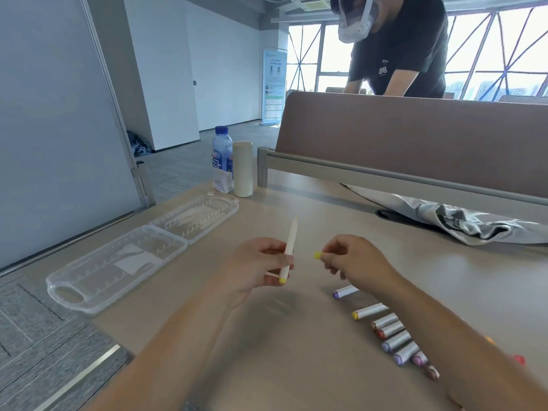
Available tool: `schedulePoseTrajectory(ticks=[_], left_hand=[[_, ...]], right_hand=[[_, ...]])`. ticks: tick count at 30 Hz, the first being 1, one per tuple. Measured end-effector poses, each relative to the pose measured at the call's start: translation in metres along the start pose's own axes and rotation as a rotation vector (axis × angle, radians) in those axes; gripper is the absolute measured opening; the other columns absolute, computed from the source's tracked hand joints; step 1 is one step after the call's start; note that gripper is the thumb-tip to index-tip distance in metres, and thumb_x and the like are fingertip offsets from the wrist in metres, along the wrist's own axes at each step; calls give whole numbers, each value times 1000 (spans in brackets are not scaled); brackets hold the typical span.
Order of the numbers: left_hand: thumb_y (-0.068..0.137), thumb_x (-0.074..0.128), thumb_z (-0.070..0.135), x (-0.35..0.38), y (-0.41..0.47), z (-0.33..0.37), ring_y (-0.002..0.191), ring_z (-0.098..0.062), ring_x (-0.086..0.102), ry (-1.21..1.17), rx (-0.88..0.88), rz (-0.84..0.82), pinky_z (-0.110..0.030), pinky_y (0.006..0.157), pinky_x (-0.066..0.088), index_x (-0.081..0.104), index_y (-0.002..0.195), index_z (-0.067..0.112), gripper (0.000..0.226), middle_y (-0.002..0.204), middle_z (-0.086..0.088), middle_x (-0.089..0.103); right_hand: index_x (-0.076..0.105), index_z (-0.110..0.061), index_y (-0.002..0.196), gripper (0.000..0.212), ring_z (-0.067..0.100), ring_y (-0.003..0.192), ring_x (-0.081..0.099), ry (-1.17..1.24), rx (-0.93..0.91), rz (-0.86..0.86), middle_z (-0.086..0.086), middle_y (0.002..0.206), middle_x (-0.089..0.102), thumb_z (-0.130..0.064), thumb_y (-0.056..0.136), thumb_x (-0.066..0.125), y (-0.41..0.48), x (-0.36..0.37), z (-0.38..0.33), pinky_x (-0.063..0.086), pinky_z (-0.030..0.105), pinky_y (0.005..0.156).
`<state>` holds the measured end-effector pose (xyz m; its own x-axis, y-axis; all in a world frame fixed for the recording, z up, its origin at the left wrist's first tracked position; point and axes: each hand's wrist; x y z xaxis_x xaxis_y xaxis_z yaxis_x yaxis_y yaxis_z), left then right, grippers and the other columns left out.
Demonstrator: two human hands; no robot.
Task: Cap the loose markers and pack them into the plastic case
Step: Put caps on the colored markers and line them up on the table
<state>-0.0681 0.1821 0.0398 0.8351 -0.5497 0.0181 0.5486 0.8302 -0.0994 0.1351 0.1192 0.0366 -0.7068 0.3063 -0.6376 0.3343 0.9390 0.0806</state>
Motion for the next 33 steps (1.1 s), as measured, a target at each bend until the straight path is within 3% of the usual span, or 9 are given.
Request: schedulePoseTrajectory(ticks=[4, 7, 14, 20, 33], left_hand=[[85, 71, 3, 24, -4, -4, 69, -19, 63, 64, 20, -62, -30, 64, 55, 67, 97, 4, 13, 80, -9, 71], [85, 71, 2, 42, -6, -7, 67, -15, 63, 122, 40, -115, -29, 65, 56, 67, 98, 2, 14, 76, -5, 71], [84, 72, 1, 66, -6, -9, 65, -12, 63, 239, 67, -241, -26, 61, 52, 71, 90, 8, 9, 87, -16, 74], [82, 74, 4, 73, -6, -12, 63, -9, 62, 297, 63, -253, -22, 58, 49, 74, 88, 12, 10, 73, -2, 72], [86, 71, 10, 80, -8, -10, 65, -13, 60, 361, 78, -232, -25, 61, 50, 76, 90, 11, 7, 73, -1, 70]], right_hand=[[74, -7, 91, 13, 16, 62, 53, 420, 73, 122, 6, 67, 63, -10, 95, 63, -25, -36, 8, 44, 28, 57], [76, -8, 96, 22, 18, 68, 54, 567, 113, 136, 10, 73, 63, -10, 99, 55, -37, -55, 16, 44, 29, 60], [69, -3, 96, 12, 20, 68, 55, 578, 94, 209, 11, 73, 67, -10, 97, 59, -54, -77, 31, 44, 30, 62], [71, -5, 93, 12, 19, 68, 57, 546, 65, 208, 10, 74, 68, -11, 95, 61, -58, -80, 35, 45, 32, 64], [74, -13, 90, 10, 14, 64, 58, 432, 6, 147, 6, 72, 69, -13, 94, 65, -63, -81, 34, 46, 28, 60]])
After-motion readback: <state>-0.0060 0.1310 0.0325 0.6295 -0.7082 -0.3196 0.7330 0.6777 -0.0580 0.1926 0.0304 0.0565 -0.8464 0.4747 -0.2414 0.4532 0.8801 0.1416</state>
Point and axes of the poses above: each hand's wrist, its own y-axis towards the middle knuckle, its own x-axis out of the palm, z = x × y
